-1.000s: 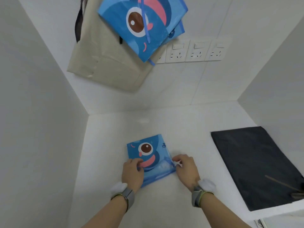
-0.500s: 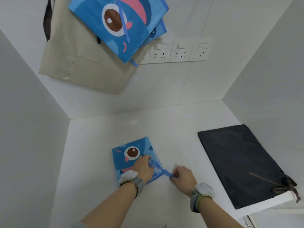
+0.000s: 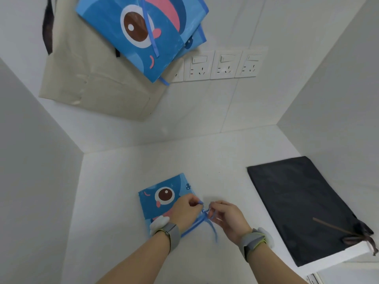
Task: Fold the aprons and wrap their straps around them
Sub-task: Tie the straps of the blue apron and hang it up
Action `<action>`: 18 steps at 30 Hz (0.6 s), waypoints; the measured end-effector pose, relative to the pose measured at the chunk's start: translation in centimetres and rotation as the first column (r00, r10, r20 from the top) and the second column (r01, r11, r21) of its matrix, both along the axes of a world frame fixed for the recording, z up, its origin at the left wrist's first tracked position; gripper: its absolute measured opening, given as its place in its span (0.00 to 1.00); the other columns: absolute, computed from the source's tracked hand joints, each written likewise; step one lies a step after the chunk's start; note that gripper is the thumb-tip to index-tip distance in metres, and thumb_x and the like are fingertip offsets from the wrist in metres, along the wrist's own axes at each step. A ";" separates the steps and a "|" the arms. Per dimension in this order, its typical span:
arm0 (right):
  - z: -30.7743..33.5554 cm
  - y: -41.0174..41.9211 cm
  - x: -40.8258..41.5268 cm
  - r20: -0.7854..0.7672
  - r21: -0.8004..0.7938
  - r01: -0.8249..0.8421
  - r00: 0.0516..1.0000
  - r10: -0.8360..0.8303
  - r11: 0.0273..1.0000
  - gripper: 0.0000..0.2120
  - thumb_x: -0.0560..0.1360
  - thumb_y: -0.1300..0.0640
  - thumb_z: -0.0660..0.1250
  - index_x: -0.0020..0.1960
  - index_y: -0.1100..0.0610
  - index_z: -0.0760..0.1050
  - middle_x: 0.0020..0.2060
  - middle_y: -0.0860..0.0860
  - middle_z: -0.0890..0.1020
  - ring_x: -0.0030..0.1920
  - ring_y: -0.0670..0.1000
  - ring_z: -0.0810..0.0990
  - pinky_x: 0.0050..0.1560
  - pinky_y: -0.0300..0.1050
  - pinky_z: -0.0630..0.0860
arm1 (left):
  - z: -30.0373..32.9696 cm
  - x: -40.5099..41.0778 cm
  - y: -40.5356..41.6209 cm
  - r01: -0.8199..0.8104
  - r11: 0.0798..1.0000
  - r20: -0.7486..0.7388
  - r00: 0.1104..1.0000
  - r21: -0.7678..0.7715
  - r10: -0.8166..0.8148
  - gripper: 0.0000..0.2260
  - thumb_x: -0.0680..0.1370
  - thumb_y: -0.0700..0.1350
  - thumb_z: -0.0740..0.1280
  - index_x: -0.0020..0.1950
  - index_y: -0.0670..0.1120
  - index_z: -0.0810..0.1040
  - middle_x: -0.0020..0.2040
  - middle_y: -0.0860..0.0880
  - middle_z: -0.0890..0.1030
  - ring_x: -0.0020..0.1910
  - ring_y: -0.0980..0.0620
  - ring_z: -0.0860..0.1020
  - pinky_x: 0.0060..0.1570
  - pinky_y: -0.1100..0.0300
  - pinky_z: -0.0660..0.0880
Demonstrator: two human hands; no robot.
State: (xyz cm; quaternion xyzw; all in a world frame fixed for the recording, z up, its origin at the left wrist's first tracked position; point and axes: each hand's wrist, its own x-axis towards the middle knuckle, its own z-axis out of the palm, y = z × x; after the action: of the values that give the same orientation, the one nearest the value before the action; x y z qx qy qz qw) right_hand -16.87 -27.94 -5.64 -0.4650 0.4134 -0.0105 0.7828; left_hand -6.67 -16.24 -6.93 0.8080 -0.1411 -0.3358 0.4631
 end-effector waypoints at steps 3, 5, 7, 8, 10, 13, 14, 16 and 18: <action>-0.1 0.7 0.3 -0.011 -0.041 -0.042 0.999 0.042 0.998 0.05 0.76 0.64 0.65 0.43 0.63 0.79 0.33 0.58 0.78 0.36 0.53 0.79 0.44 0.45 0.78 | 0.5 -0.9 0.0 0.033 0.997 -0.060 0.997 -0.074 -0.037 0.02 0.74 0.41 0.69 0.46 0.45 0.81 0.39 0.50 0.84 0.42 0.54 0.82 0.49 0.59 0.78; -0.1 1.0 0.4 -0.023 -0.096 -0.054 0.998 0.052 0.994 0.07 0.77 0.62 0.65 0.46 0.64 0.80 0.34 0.57 0.80 0.38 0.52 0.80 0.40 0.42 0.78 | 0.4 -1.1 0.2 0.030 0.996 -0.044 0.998 -0.084 -0.034 0.03 0.76 0.42 0.69 0.47 0.45 0.82 0.41 0.50 0.85 0.43 0.54 0.82 0.50 0.58 0.79; -0.1 1.1 0.4 -0.035 -0.148 -0.070 0.997 0.066 0.986 0.08 0.78 0.61 0.64 0.47 0.64 0.80 0.35 0.55 0.81 0.39 0.52 0.80 0.39 0.39 0.77 | 0.4 -1.0 0.4 0.025 0.998 -0.007 1.000 -0.057 -0.026 0.04 0.77 0.43 0.68 0.47 0.46 0.83 0.42 0.51 0.84 0.44 0.54 0.81 0.49 0.59 0.78; -0.2 1.2 0.4 -0.043 -0.165 -0.082 0.996 0.076 0.983 0.08 0.78 0.60 0.65 0.48 0.63 0.80 0.36 0.55 0.81 0.39 0.51 0.80 0.40 0.39 0.77 | 0.4 -0.9 0.4 0.030 0.998 0.006 1.000 -0.047 -0.030 0.04 0.77 0.42 0.68 0.48 0.47 0.83 0.42 0.51 0.84 0.43 0.55 0.81 0.49 0.59 0.78; -0.6 1.5 0.4 -0.059 -0.180 -0.096 0.994 0.087 0.979 0.07 0.78 0.60 0.66 0.48 0.63 0.80 0.37 0.54 0.82 0.41 0.51 0.80 0.44 0.42 0.78 | 0.4 -1.0 0.4 0.076 0.996 0.023 0.997 -0.039 -0.075 0.07 0.76 0.40 0.67 0.49 0.47 0.83 0.42 0.52 0.85 0.43 0.56 0.81 0.50 0.59 0.79; -0.8 1.8 0.4 -0.080 -0.212 -0.133 0.990 0.118 0.968 0.03 0.75 0.63 0.69 0.47 0.62 0.80 0.38 0.55 0.82 0.43 0.53 0.82 0.49 0.48 0.79 | 0.3 -1.4 0.2 0.165 0.986 0.051 0.985 -0.026 -0.163 0.14 0.76 0.34 0.61 0.53 0.47 0.83 0.46 0.50 0.85 0.44 0.58 0.82 0.50 0.64 0.79; -0.7 1.8 0.4 -0.090 -0.235 -0.143 0.988 0.125 0.961 0.02 0.72 0.64 0.70 0.45 0.61 0.80 0.38 0.55 0.83 0.42 0.53 0.82 0.48 0.49 0.78 | 0.5 -1.4 0.1 0.194 0.981 0.063 0.979 -0.002 -0.193 0.16 0.76 0.33 0.60 0.55 0.48 0.82 0.48 0.50 0.85 0.45 0.58 0.82 0.48 0.71 0.77; -0.8 1.5 0.4 -0.122 -0.312 -0.163 0.984 0.131 0.936 0.04 0.68 0.66 0.72 0.41 0.60 0.79 0.35 0.54 0.83 0.38 0.51 0.81 0.42 0.45 0.76 | 0.9 -1.1 0.2 0.243 0.970 0.065 0.968 0.024 -0.244 0.17 0.78 0.33 0.57 0.56 0.48 0.81 0.48 0.51 0.83 0.45 0.57 0.81 0.44 0.77 0.73; -0.9 0.9 0.3 -0.166 -0.400 -0.161 0.981 0.102 0.902 0.01 0.69 0.65 0.71 0.41 0.62 0.79 0.33 0.53 0.81 0.35 0.49 0.77 0.40 0.43 0.72 | 1.1 -0.5 0.0 0.263 0.965 0.077 0.962 0.019 -0.264 0.16 0.77 0.33 0.57 0.51 0.51 0.79 0.43 0.53 0.82 0.45 0.56 0.81 0.48 0.70 0.76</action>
State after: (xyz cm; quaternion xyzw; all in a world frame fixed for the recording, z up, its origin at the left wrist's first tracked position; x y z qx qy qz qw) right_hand -16.53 -27.01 -6.53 -0.6459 0.4237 -0.0114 0.6350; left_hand -7.16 -16.28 -5.83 0.7967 -0.2639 -0.3629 0.4049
